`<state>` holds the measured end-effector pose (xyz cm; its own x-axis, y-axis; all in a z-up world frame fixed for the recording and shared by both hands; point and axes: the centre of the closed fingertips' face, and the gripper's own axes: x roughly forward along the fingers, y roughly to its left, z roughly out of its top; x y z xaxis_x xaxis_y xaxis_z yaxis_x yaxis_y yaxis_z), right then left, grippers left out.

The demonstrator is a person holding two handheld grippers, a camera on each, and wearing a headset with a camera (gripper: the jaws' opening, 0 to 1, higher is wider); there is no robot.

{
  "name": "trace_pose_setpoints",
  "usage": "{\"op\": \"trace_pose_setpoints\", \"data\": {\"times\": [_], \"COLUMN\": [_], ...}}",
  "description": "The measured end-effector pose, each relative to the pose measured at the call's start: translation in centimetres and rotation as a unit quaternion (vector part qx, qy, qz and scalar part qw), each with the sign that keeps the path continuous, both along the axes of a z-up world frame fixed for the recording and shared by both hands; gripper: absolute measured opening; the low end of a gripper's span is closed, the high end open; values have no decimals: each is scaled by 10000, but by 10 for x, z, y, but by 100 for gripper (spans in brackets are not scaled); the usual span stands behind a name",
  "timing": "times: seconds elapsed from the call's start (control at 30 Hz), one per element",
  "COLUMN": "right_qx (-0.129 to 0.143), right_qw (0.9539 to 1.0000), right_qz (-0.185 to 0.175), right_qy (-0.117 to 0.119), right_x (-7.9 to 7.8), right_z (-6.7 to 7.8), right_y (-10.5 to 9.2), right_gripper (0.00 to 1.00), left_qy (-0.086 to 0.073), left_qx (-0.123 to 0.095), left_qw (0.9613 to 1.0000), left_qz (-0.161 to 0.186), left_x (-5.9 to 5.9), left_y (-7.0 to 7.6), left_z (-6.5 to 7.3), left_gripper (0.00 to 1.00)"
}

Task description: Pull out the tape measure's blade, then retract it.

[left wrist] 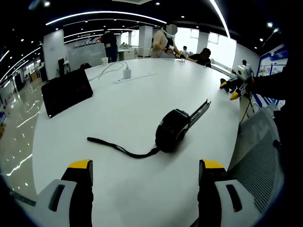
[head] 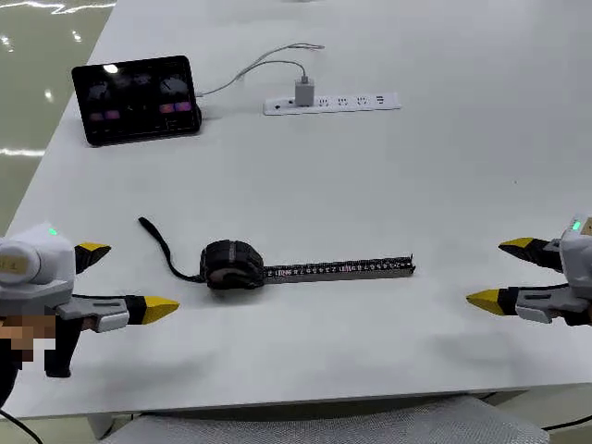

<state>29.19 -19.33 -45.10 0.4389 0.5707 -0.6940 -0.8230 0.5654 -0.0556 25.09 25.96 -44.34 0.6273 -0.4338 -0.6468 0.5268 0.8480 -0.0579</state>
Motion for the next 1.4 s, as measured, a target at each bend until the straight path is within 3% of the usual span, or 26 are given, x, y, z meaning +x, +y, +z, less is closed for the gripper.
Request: {"op": "trace_pose_setpoints", "data": {"times": [0.13, 0.3, 0.57, 0.87, 1.0, 1.07, 1.13, 1.4], "right_qx": [43, 78, 286, 275, 240, 295, 194, 115], "right_qw": [10000, 9998, 9986, 9985, 9988, 9996, 9996, 9995], "right_qz": [-53, -170, -415, -328, -272, -2, -54, 12], "right_qy": [43, 56, 153, 328, 319, 19, 178, 278], "right_x": [-9, -18, -25, -33, -33, -31, -34, -33], "right_z": [-3, -9, -11, -16, -17, -12, -17, -25], "right_y": [-6, -15, -23, -19, -17, -11, -11, -5], "right_gripper": [67, 80, 99, 99, 99, 99, 99, 99], "left_qy": [126, 151, -60, -78, -61, -56, -64, -127], "left_qx": [-22, -81, -56, 27, 64, 178, 265, 139], "left_qw": [9999, 9998, 9999, 9999, 10000, 9998, 9996, 9998], "left_qz": [53, 76, -98, -117, -45, -57, -101, -65], "left_x": [-12, -17, -14, -22, -22, -23, -23, -13], "left_y": [5, 3, -2, -1, 1, 0, -2, -18], "left_z": [-6, -7, -1, -2, -3, -4, -4, -3], "left_gripper": [92, 96, 99, 99, 99, 99, 99, 99]}}
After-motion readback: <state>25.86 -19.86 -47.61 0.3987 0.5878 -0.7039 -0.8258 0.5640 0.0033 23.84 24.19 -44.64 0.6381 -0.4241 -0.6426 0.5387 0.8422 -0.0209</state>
